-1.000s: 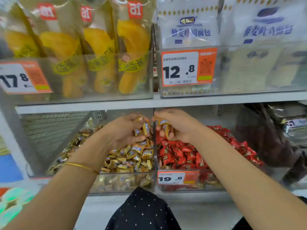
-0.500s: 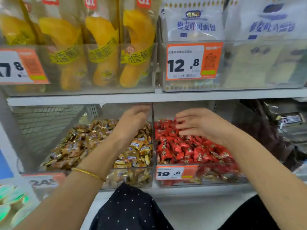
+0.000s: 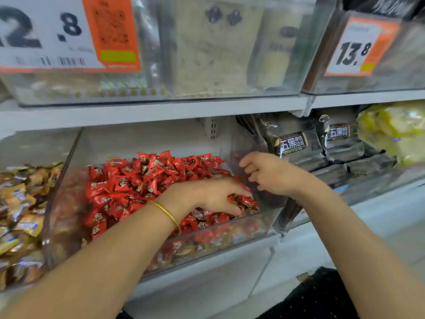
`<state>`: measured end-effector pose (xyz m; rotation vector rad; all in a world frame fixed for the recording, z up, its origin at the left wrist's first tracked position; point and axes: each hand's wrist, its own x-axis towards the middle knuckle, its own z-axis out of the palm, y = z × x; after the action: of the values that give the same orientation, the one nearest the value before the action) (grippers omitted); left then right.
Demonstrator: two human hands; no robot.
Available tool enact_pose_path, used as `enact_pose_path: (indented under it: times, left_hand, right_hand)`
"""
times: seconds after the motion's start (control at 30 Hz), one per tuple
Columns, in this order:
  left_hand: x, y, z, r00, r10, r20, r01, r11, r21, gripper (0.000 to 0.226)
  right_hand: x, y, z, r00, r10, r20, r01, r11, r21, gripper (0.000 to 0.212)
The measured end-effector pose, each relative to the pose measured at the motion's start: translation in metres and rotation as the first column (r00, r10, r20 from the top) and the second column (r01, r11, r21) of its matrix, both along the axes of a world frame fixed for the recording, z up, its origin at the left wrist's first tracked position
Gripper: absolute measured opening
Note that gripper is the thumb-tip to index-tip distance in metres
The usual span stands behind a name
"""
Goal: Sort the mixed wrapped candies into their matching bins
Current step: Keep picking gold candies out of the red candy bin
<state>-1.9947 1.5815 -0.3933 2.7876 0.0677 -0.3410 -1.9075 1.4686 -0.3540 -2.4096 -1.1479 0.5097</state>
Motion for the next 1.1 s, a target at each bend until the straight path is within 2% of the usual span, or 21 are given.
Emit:
enact_pose_path:
  times: [0.13,0.27,0.33,0.4,0.47,0.53,0.6,0.67,0.73,0.83,0.93,1.03,1.1]
  left_hand:
    - [0.005,0.018,-0.005,0.975,0.112,-0.19,-0.062,0.966,0.25,0.064]
    - [-0.002,0.039,0.005,0.939,0.24,-0.248,-0.166,0.944,0.285,0.055]
    - [-0.006,0.045,0.008,0.922,0.3,-0.244,-0.213,0.921,0.326,0.055]
    - [-0.008,0.047,0.009,0.91,0.364,-0.199,-0.267,0.881,0.391,0.051]
    - [-0.01,0.049,0.007,0.913,0.398,-0.092,-0.329,0.85,0.411,0.042]
    - [-0.008,0.048,0.006,0.917,0.397,0.025,-0.38,0.855,0.352,0.043]
    - [-0.003,0.044,0.003,0.945,0.301,0.128,-0.325,0.908,0.265,0.055]
    - [0.003,0.037,-0.001,0.985,0.14,0.104,-0.159,0.968,0.195,0.06]
    - [0.006,0.033,-0.009,0.998,0.057,0.012,-0.058,0.97,0.237,0.051]
    - [0.004,0.043,-0.009,0.986,0.144,-0.079,-0.109,0.933,0.343,0.042]
    - [-0.001,0.052,-0.004,0.976,0.182,-0.122,-0.115,0.899,0.423,0.037]
    - [-0.005,0.055,-0.003,0.964,0.205,-0.168,-0.116,0.897,0.426,0.04]
    - [-0.007,0.055,-0.003,0.965,0.202,-0.168,-0.112,0.894,0.433,0.039]
  right_hand:
    - [0.0,0.006,-0.006,0.995,0.073,0.068,-0.057,0.975,-0.213,0.04]
    - [-0.001,0.015,-0.009,0.992,0.11,0.067,-0.08,0.934,-0.347,0.029]
    - [-0.001,0.022,-0.016,0.994,0.101,0.049,-0.076,0.928,-0.366,0.034]
    - [0.003,0.031,-0.023,0.998,0.063,-0.009,-0.063,0.942,-0.329,0.042]
    - [0.007,0.035,-0.025,0.989,-0.007,-0.151,-0.034,0.963,-0.266,0.048]
    - [0.009,0.035,-0.023,0.956,-0.045,-0.289,-0.014,0.98,-0.198,0.048]
    - [0.011,0.033,-0.024,0.941,-0.055,-0.335,0.0,0.987,-0.162,0.049]
    - [0.011,0.034,-0.027,0.957,-0.07,-0.28,0.022,0.985,-0.168,0.045]
    - [0.011,0.036,-0.029,0.984,-0.074,-0.161,0.044,0.981,-0.187,0.03]
    - [0.013,0.04,-0.029,0.997,-0.046,-0.054,0.033,0.972,-0.231,0.024]
    - [0.009,0.046,-0.03,1.0,0.015,0.017,-0.008,0.939,-0.345,0.037]
    - [0.006,0.057,-0.033,0.994,0.094,0.061,-0.057,0.891,-0.45,0.041]
    - [0.008,0.065,-0.032,0.99,0.123,0.065,-0.078,0.881,-0.467,0.045]
